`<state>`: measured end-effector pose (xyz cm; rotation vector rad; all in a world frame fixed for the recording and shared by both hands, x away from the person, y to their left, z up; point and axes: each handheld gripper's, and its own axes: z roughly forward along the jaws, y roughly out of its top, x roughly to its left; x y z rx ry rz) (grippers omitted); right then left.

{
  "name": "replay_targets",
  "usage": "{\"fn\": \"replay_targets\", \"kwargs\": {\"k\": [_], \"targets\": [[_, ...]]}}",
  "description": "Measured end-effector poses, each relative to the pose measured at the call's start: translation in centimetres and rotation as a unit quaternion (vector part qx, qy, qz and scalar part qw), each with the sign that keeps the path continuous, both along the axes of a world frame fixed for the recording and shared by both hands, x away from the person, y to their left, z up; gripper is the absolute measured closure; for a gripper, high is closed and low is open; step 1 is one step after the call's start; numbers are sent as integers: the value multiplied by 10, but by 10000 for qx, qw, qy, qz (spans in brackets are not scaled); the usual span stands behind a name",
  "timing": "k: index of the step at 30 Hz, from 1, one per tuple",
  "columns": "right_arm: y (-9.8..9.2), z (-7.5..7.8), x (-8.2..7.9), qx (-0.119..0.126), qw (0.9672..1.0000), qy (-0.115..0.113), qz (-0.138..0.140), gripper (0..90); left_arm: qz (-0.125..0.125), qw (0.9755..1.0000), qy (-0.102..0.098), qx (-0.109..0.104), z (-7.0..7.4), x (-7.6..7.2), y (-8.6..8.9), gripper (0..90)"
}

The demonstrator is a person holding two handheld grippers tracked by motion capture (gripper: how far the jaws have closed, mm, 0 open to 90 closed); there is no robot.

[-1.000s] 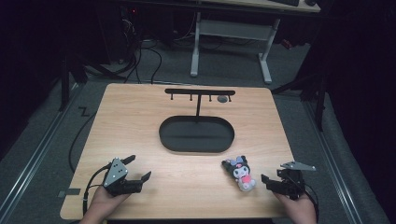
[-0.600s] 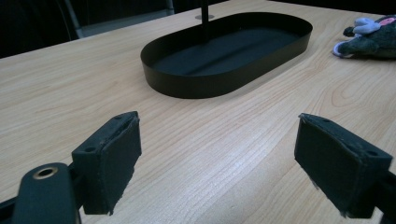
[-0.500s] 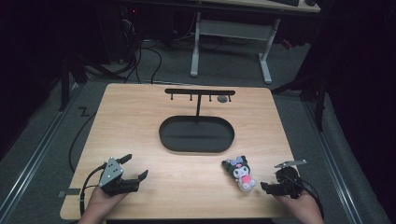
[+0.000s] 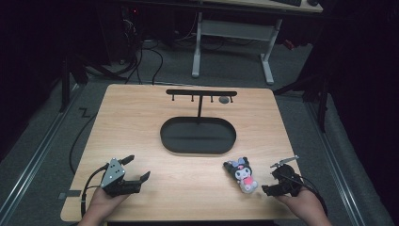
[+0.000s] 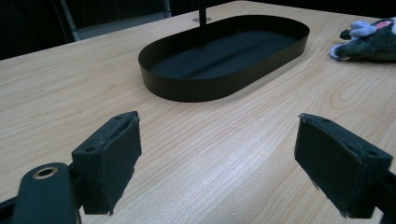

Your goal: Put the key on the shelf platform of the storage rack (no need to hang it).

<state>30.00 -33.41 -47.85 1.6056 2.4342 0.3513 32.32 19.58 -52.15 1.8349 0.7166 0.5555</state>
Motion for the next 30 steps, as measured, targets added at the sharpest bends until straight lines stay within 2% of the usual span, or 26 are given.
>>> {"fn": "replay_targets", "kwargs": {"k": [6, 10, 12, 15, 20, 26, 30], "targets": [[-1, 3, 6, -158, 9998, 136, 60, 266, -26, 10000, 16, 7, 0, 0, -1, 154], [-2, 7, 10, -162, 9996, 212, 94, 267, -35, 10000, 18, 21, 0, 0, -1, 154], [-3, 8, 11, -88, 9996, 235, 105, 263, -26, 10000, 18, 33, 0, 0, 0, 153], [-1, 12, 11, -50, 9993, 344, 169, 231, -24, 10000, 11, 26, 0, 0, 0, 153], [9, 22, 12, -18, 9984, 405, 395, 153, -29, 10000, 20, 28, -1, 1, 0, 153], [23, 32, 11, 76, 9976, 423, 535, 135, -23, 10000, 15, 20, -1, 2, 0, 154], [40, 36, 9, 88, 9961, 455, 750, 121, -33, 10000, 21, 18, -1, 2, 0, 154]]}}
